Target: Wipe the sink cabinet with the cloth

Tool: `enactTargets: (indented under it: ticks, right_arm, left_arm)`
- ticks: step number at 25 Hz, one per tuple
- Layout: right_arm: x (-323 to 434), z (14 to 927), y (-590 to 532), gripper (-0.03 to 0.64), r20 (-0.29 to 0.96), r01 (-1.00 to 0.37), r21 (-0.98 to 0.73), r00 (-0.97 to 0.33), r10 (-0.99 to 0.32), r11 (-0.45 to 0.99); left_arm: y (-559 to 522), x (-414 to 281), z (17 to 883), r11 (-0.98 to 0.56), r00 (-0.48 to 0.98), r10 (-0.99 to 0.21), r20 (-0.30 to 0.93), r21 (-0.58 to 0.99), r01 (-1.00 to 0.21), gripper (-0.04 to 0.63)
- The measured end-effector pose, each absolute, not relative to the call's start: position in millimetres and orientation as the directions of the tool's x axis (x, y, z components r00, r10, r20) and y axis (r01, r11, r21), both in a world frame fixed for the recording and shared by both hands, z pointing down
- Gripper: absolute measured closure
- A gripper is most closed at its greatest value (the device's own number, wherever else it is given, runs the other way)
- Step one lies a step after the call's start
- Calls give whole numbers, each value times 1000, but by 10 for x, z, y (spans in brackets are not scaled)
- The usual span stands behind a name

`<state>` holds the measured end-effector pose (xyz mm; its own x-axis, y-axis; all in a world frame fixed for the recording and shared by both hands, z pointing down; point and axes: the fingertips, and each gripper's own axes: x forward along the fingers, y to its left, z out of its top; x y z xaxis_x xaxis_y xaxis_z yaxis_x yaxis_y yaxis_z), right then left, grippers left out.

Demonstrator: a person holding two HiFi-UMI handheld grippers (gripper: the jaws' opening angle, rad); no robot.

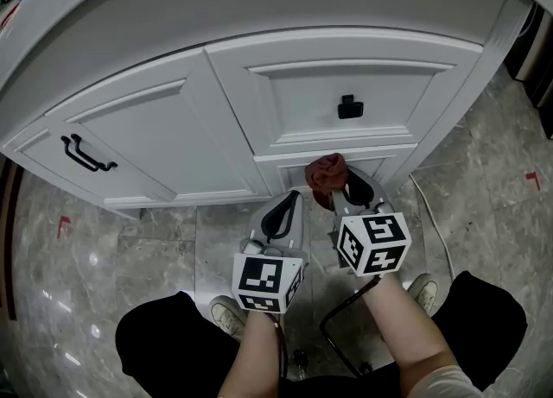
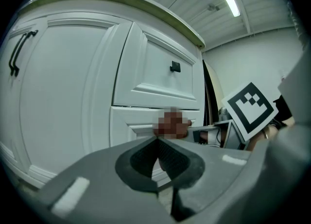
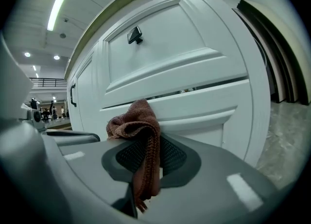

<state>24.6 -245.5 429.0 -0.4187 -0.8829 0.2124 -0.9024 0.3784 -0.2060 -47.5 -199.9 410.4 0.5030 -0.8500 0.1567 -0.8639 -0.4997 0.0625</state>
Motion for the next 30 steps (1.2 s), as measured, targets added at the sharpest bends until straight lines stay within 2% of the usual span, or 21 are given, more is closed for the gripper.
enactTargets:
  ticks: [7, 20, 25, 30]
  right_arm:
    - [545, 4152, -2417, 520, 187, -921, -163, -381, -906, 353]
    - [1484, 4044, -2405, 525, 179, -961, -207, -224, -958, 186]
    - [1859, 4055, -2375, 526, 192, -979, -188, -117, -974, 81]
    - [1701, 4022, -2330, 528, 170, -971, -216, -139, -976, 101]
  left_arm:
    - [-2014, -259, 4109, -499, 507, -851, 137, 91, -862, 594]
    - [-1926, 436, 4173, -583, 590, -794, 146, 90, -807, 594]
    - [-1903, 587, 4217, -606, 612, -777, 148, 88, -791, 594]
    - [-1875, 413, 4313, -584, 588, -790, 175, 80, -808, 594]
